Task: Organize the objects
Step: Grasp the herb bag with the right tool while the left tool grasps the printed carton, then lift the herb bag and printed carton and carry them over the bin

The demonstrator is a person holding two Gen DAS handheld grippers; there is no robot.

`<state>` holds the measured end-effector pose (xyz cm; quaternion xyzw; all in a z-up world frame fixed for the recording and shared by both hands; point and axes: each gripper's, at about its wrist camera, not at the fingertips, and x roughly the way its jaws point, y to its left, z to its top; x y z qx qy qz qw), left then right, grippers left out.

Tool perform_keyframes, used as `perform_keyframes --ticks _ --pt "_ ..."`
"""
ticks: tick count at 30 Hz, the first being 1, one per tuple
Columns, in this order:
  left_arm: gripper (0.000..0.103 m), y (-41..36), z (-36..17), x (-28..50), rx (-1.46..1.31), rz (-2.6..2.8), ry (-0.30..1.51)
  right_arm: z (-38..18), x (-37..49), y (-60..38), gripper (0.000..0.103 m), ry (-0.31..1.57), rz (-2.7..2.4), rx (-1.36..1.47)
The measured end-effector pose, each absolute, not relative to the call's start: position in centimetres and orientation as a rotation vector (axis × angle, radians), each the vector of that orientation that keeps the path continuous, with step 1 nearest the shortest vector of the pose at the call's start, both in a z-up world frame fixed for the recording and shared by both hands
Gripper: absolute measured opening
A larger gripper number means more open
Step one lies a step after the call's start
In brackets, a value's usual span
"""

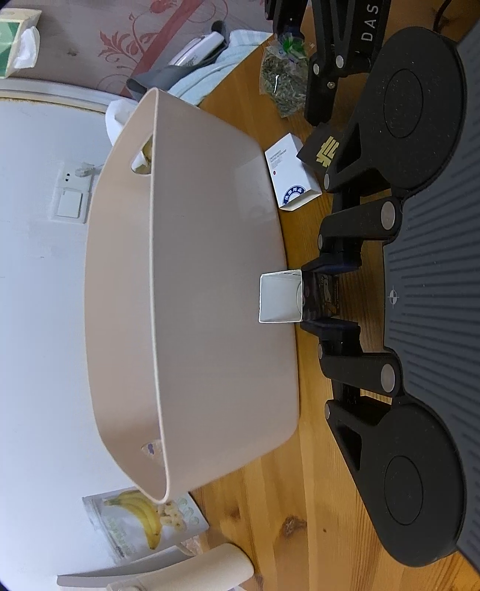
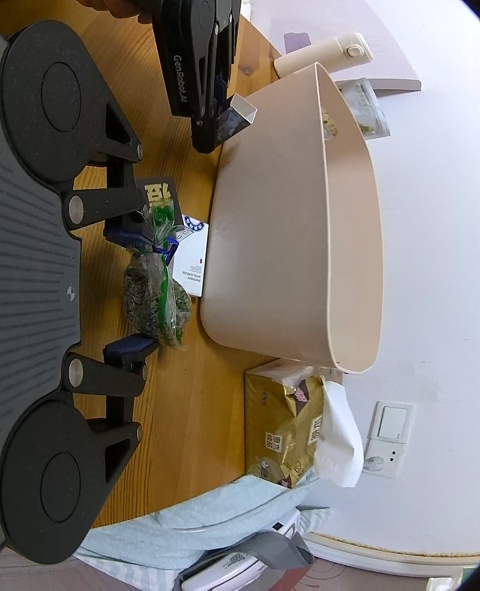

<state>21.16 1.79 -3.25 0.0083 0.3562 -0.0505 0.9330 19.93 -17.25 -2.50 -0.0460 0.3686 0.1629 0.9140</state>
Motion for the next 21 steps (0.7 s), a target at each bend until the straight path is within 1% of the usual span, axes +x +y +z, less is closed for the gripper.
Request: perform_keyframes --ticks 12,21 --pt "0.024 2.8 -1.4 19.2 -0.002 -0.114 0.686 -0.4 17.8 -17.7 0.045 0.71 0.312 -0.087" --pt "0.024 3.3 0.6 17.9 -0.003 -0.11 0.646 2.3 15.9 -17.9 0.045 0.628 0.299 -0.104"
